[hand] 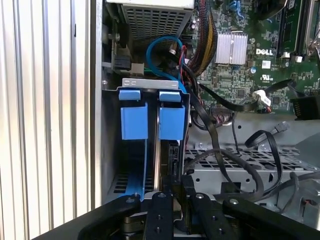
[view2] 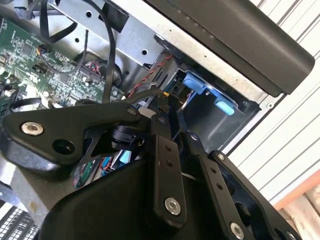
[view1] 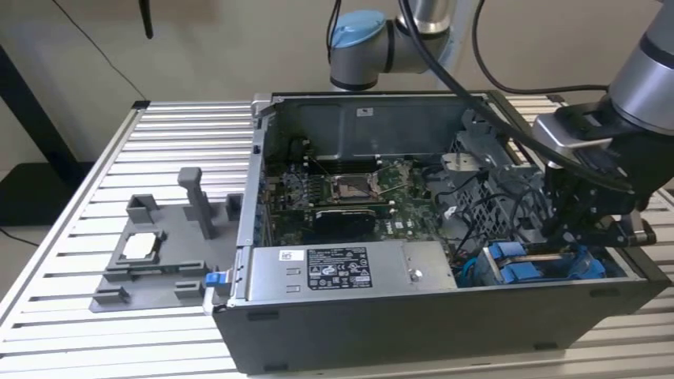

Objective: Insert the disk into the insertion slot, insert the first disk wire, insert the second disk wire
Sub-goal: 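Insert the first disk wire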

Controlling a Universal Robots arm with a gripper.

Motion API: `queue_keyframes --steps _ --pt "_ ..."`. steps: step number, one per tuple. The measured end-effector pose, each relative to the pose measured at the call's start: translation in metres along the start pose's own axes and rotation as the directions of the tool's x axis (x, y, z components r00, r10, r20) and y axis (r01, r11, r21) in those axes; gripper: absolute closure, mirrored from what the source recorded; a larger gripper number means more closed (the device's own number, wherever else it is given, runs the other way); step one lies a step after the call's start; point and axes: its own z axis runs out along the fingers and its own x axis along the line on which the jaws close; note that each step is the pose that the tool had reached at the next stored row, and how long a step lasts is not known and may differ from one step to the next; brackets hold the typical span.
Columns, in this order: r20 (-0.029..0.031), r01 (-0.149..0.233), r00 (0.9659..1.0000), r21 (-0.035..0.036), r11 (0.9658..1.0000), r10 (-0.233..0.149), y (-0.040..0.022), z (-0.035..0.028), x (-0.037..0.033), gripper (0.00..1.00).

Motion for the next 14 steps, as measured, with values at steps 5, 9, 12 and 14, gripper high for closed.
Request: queue_keyframes --steps 5,9,12,14 --pt "0.0016 0.000 1.0000 0.0000 1.0000 0.000 0.0001 0.0016 0.0001 0.81" --pt "0.0023 0.000 1.0000 -0.0002 1.0000 0.000 0.0001 0.0007 -0.0001 0.81" --pt "0.0018 0.000 1.0000 -0.0003 1.0000 0.000 0.0000 0.0001 -0.0010 0.81" --pt "0.0021 0.000 1.0000 -0.0003 1.0000 0.000 -0.0001 0.0003 -0.0020 0.81"
